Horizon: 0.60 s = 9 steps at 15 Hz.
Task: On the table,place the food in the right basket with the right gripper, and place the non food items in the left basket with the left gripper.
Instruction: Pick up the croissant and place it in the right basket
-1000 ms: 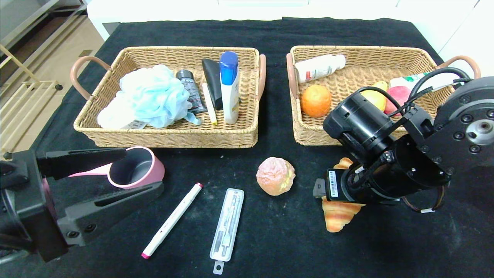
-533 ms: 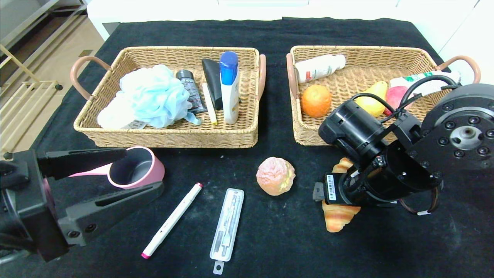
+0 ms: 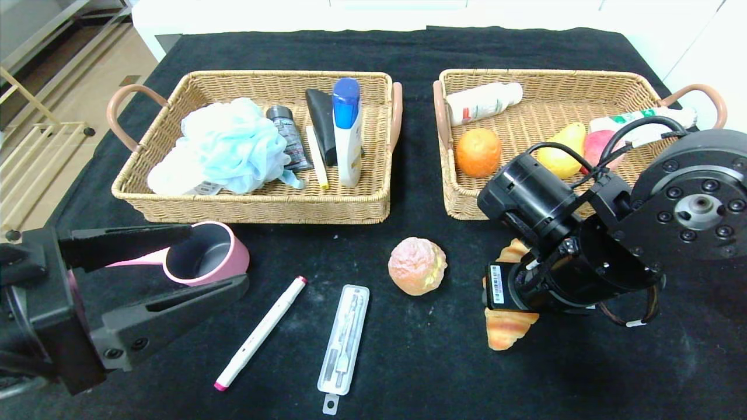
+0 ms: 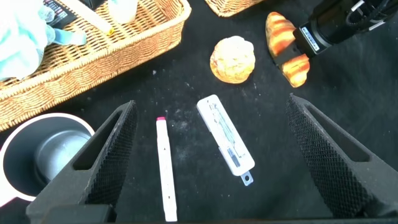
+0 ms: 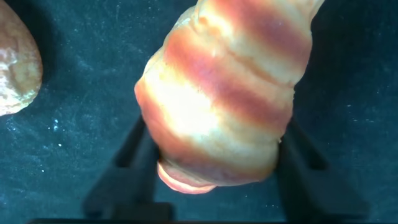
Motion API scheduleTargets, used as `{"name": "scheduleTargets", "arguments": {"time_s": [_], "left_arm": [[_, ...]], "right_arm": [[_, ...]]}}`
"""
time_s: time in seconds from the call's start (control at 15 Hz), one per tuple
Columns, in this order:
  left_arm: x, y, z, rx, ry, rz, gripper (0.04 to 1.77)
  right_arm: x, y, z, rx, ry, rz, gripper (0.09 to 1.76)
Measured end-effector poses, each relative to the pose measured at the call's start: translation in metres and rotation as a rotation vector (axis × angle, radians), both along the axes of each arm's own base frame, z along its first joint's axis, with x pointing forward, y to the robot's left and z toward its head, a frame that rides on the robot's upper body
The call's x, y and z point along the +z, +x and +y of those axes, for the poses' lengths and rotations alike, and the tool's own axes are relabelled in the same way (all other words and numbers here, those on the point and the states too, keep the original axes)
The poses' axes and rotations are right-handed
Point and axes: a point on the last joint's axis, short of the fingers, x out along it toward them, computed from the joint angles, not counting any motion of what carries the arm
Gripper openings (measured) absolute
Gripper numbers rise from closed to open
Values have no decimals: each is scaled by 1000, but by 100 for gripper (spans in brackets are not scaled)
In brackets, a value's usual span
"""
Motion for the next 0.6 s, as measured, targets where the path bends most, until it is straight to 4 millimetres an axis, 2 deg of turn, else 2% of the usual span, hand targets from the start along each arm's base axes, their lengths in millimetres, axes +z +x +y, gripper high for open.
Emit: {"name": "scheduleTargets", "arguments": {"time_s": [0.27,0.6], "left_arm": [[-2,0,0,-2,11,-1,172],[-2,0,0,-2,12,0,172]], "right_arm": [[-1,0,0,-2,-3,3,86],[-2,0,-1,-1,-8,8,83]]}}
